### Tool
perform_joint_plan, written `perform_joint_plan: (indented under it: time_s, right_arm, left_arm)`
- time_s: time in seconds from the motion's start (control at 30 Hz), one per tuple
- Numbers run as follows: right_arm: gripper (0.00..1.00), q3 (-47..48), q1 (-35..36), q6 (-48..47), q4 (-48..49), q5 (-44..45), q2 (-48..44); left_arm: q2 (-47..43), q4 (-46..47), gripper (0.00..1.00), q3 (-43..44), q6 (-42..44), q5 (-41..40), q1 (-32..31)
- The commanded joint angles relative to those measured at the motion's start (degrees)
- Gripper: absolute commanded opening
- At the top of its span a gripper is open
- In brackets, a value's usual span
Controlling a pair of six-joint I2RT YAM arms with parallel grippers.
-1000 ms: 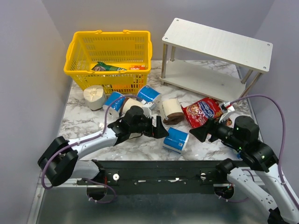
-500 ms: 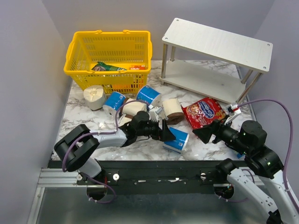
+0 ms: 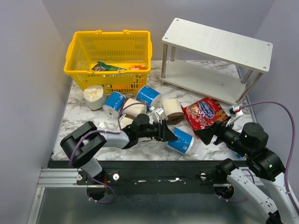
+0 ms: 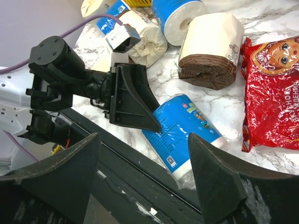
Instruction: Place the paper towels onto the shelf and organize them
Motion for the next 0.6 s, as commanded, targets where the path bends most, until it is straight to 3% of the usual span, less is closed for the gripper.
perform_joint_plan:
  time_s: [0.0,0.07,0.1,0.17,0.2,0.3,0.43,0.57]
  right_arm:
    - [0.84,1.93,0.17,-1.56,-1.9,1.95,-0.84]
    - [0.85,2.37,0.25,-1.99,-2.34,2.56,-1.28]
    - [0.85,2.72,0.26,-2.26,-2.6,2.92,-1.45]
    - [0.85,3.51,0.25,-2.52,-3.31,4.32,-2.15]
    - [0.85,3.69,0.17,-2.7,-3.4,4.59,-2.33]
    - [0.86,3.95,0.17,-3.05,-3.84,6.34,-3.47]
    - [0.86,3.78,0.25,-3.75,-3.75,8.37,-4.53]
    - [0.87,4.13,0.26,-4.63,-4.01,8.72,-4.8]
  left_arm:
    - [-8.47,-12.06,0.31,2.93,3.47,-2.72,-0.39]
    - [-15.3,-24.32,0.31,7.94,11.72,-7.11,-1.18]
    - [-17.35,-35.52,0.31,9.87,14.71,-13.31,-1.53]
    - [-21.04,-45.43,0.31,16.19,21.57,-19.93,-3.11]
    - [-21.41,-54.43,0.31,18.3,23.07,-25.97,-3.64]
    - [-19.84,-66.43,0.31,25.17,25.9,-34.36,-5.92]
    - [-14.22,-73.5,0.31,30.18,27.13,-47.7,-10.49]
    - [-6.41,-78.77,0.27,34.58,27.22,-53.79,-14.44]
